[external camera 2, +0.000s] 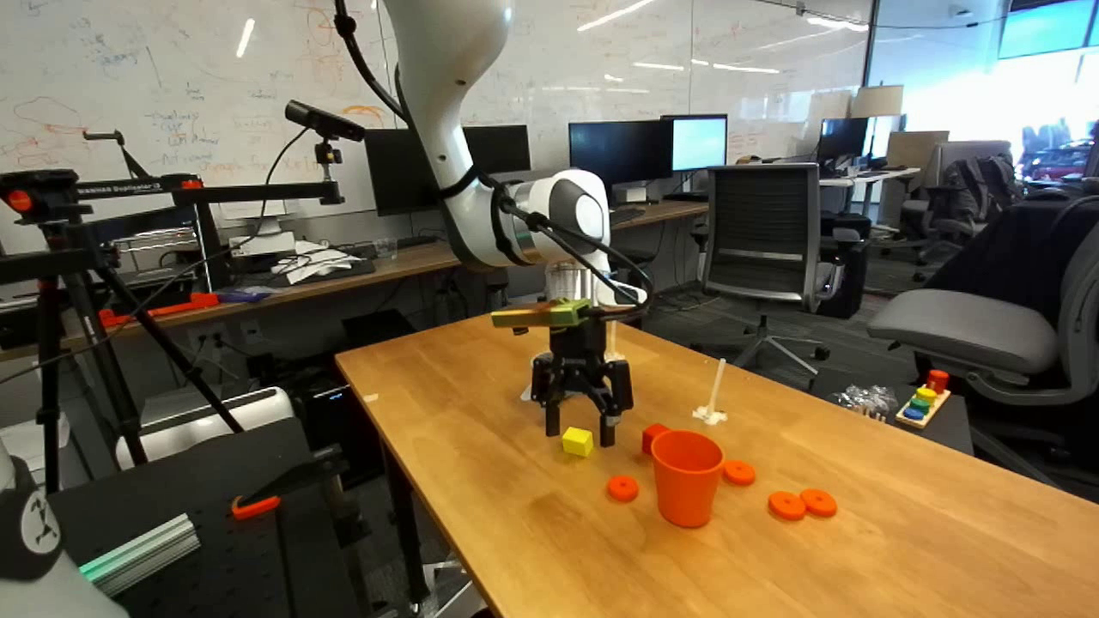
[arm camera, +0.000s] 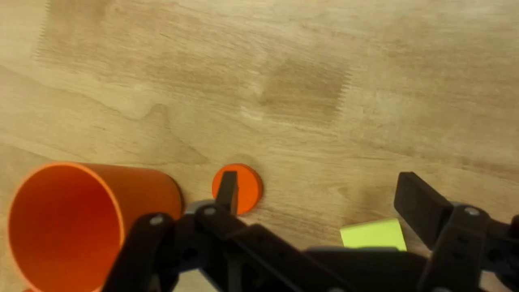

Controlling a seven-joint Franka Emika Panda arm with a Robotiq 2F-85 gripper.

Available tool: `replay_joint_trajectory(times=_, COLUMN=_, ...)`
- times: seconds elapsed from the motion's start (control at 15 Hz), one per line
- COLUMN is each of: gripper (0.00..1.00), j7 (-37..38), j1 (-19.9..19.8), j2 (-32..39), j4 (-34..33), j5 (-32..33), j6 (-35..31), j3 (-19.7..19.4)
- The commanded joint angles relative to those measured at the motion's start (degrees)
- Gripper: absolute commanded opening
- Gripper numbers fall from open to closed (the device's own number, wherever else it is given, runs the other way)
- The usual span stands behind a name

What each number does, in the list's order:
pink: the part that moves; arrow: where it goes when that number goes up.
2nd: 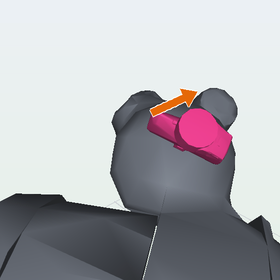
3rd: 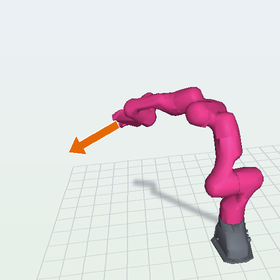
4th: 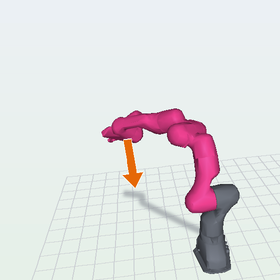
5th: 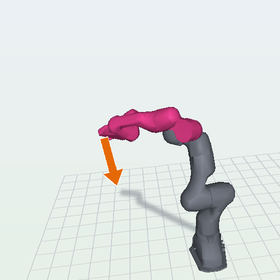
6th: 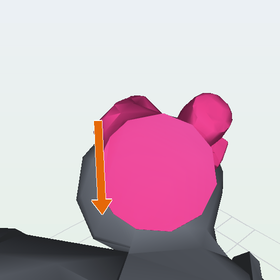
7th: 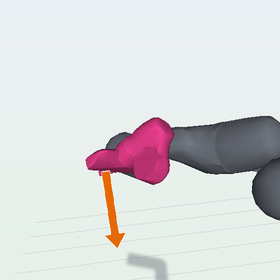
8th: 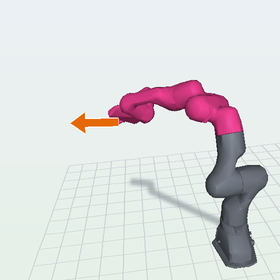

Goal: Put the three blocks in the gray measuring cup

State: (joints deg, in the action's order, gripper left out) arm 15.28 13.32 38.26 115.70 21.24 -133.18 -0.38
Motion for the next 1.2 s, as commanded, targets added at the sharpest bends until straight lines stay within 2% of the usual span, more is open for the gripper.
replay_joint_trajectory(times=0.0, gripper=1.0, j7=1.8, j1=1.4, j2=3.4, j4=-3.7, j5=-1.4, j6=-2.3, j3=-0.5)
replay_joint_trajectory(times=0.27, gripper=1.0, j7=1.6, j1=1.8, j2=5.1, j4=-5.5, j5=-3.2, j6=-4.1, j3=-0.2)
replay_joint_trajectory(times=0.33, gripper=0.75, j7=1.6, j1=1.9, j2=5.3, j4=-5.7, j5=-3.7, j6=-4.8, j3=-0.3)
replay_joint_trajectory(times=0.4, gripper=0.74, j7=1.5, j1=1.9, j2=5.5, j4=-5.9, j5=-4.1, j6=-5.1, j3=-0.3)
replay_joint_trajectory(times=0.47, gripper=0.68, j7=1.4, j1=1.8, j2=5.6, j4=-6.0, j5=-4.6, j6=-5.6, j3=-0.2)
replay_joint_trajectory(times=0.67, gripper=0.42, j7=1.2, j1=1.3, j2=5.7, j4=-5.7, j5=-6.6, j6=-6.8, j3=-0.1)
replay_joint_trajectory(times=0.87, gripper=0.19, j7=1.4, j1=0.8, j2=5.1, j4=-5.4, j5=-8.4, j6=-7.6, j3=-0.4)
replay_joint_trajectory(times=0.93, gripper=0.16, j7=1.3, j1=0.3, j2=4.6, j4=-5.4, j5=-9.2, j6=-7.8, j3=-0.4)
replay_joint_trajectory(times=1.13, gripper=0.15, j7=1.1, j1=-1.5, j2=1.2, j4=-5.2, j5=-12.5, j6=-9.1, j3=0.1)
